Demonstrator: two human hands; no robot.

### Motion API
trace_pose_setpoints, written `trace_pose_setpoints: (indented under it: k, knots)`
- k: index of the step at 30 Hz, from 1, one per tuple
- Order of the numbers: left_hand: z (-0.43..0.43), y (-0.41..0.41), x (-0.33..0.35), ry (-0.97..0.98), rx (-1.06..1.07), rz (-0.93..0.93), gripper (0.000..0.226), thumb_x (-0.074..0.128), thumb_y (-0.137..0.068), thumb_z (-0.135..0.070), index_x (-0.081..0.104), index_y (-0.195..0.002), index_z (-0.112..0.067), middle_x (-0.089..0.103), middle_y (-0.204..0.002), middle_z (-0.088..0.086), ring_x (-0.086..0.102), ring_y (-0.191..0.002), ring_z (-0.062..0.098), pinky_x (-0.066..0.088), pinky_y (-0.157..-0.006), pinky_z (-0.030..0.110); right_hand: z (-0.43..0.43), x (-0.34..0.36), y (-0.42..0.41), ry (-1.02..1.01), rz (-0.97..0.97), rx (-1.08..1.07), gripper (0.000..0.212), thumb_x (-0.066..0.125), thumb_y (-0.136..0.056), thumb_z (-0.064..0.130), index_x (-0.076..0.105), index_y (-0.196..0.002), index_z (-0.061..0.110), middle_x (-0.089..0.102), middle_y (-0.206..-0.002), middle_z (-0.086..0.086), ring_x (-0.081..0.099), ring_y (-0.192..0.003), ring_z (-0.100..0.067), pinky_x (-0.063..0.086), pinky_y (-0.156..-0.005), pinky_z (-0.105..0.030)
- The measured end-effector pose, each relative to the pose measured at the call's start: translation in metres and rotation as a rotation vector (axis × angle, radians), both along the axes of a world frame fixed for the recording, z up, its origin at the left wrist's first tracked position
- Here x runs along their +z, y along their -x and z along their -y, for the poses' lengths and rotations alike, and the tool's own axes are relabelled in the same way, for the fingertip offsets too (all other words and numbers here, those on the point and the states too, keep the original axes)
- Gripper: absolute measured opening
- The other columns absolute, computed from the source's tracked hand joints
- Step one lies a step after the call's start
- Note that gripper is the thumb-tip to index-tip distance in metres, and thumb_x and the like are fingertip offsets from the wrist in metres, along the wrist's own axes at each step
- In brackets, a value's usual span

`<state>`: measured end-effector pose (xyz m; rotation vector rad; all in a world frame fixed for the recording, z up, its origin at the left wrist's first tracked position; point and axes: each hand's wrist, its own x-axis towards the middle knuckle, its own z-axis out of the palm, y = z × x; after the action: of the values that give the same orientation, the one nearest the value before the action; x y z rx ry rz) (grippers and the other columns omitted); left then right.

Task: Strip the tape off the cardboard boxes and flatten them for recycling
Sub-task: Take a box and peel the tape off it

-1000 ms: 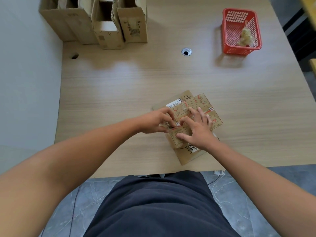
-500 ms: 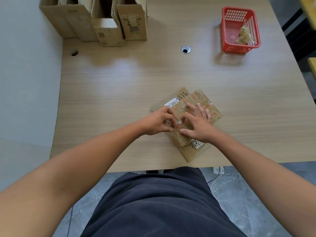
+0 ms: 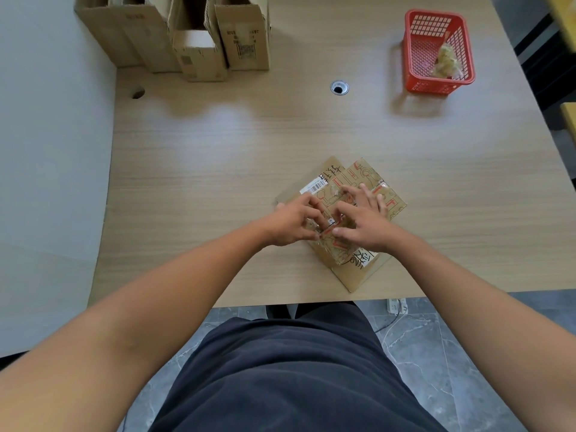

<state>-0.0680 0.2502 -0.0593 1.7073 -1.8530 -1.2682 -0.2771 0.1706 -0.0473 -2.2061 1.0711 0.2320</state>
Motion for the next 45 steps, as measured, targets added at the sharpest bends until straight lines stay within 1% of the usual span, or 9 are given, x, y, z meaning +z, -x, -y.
trace_pose_setpoints:
  k: [3,7,10,14,22,25,29,36,45]
  knots:
    - [-0.002,0.0,-0.001,0.006,0.018,-0.029,0.019,0.083,-0.083,-0.02,0.075,-0.1,-0.024,0.046,-0.123,-0.01,0.05,-0.089,0.005,0.041,-0.106,0.047,0.002,0.001,-0.001,-0.01,-0.027,0.007,0.016,0.068,-0.093,0.039,0.053,-0.096,0.039,0.007,-0.168,0.008,-0.018,-0.156,-0.02,-0.019,-0.12,-0.05]
    - [0.001,0.002,-0.002,0.016,-0.021,0.029,0.019,0.082,-0.084,-0.021,0.074,-0.101,-0.019,0.048,-0.126,-0.008,0.047,-0.089,-0.009,0.04,-0.106,0.048,0.002,-0.002,0.002,0.014,-0.04,0.013,0.016,0.067,-0.094,0.043,0.052,-0.097,0.041,0.006,-0.168,0.01,-0.017,-0.156,-0.021,-0.018,-0.12,-0.05]
    - [0.006,0.003,0.001,0.036,-0.101,0.17,0.02,0.078,-0.088,-0.027,0.07,-0.103,-0.018,0.049,-0.132,-0.01,0.052,-0.112,0.005,0.035,-0.107,0.047,0.001,-0.008,0.004,0.071,-0.071,0.029,0.018,0.064,-0.095,0.049,0.048,-0.1,0.045,0.005,-0.169,0.011,-0.015,-0.157,-0.022,-0.015,-0.121,-0.051]
    - [-0.005,0.005,-0.001,0.189,-0.074,0.222,0.014,0.077,-0.089,-0.025,0.069,-0.097,-0.016,0.06,-0.122,-0.008,0.059,-0.112,0.018,0.044,-0.097,0.048,-0.003,-0.021,0.01,0.153,-0.093,0.055,0.037,0.054,-0.098,0.056,0.049,-0.131,0.041,0.0,-0.171,0.011,-0.016,-0.157,-0.023,-0.014,-0.122,-0.052]
    - [-0.044,-0.009,-0.016,0.546,-0.071,0.103,0.014,0.074,-0.089,-0.003,0.064,-0.079,-0.003,0.067,-0.083,0.006,0.059,-0.08,0.031,0.05,-0.071,0.04,-0.012,-0.028,0.008,0.206,-0.239,0.061,0.069,0.015,-0.089,0.081,-0.007,-0.152,0.062,-0.017,-0.17,0.011,-0.024,-0.155,-0.021,-0.017,-0.122,-0.051]
    - [-0.061,-0.014,-0.025,0.495,-0.04,0.13,0.01,0.074,-0.089,-0.006,0.065,-0.094,-0.006,0.065,-0.088,0.002,0.056,-0.079,0.021,0.051,-0.073,0.039,-0.014,-0.026,0.003,0.205,-0.254,0.042,0.066,0.023,-0.095,0.076,-0.001,-0.155,0.061,-0.017,-0.17,0.01,-0.024,-0.155,-0.022,-0.016,-0.123,-0.053]
    - [-0.062,-0.014,-0.025,0.329,0.114,0.033,0.058,0.074,-0.092,-0.019,0.052,-0.144,-0.029,0.053,-0.123,-0.002,0.043,-0.086,0.0,0.042,-0.084,0.016,-0.02,-0.024,0.001,0.207,-0.253,0.026,0.064,0.026,-0.098,0.073,-0.002,-0.155,0.061,-0.02,-0.17,0.011,-0.026,-0.154,-0.022,-0.015,-0.123,-0.054]
    - [-0.042,-0.003,-0.016,0.457,-0.033,0.083,0.018,0.074,-0.092,-0.012,0.078,-0.109,-0.006,0.066,-0.122,0.013,0.063,-0.106,0.036,0.052,-0.092,0.048,-0.028,-0.028,0.006,0.19,-0.158,0.035,0.068,0.043,-0.1,0.063,0.004,-0.156,0.058,-0.02,-0.17,0.011,-0.031,-0.153,-0.019,-0.019,-0.122,-0.051]
    - [-0.016,-0.004,0.005,0.275,-0.197,0.242,0.01,0.071,-0.093,-0.013,0.075,-0.1,-0.008,0.065,-0.109,0.008,0.058,-0.107,0.029,0.046,-0.087,0.038,-0.025,-0.034,0.034,0.359,-0.15,0.299,0.105,0.049,-0.071,0.092,0.003,-0.157,0.056,-0.019,-0.171,-0.003,-0.028,-0.153,-0.032,-0.016,-0.123,-0.054]
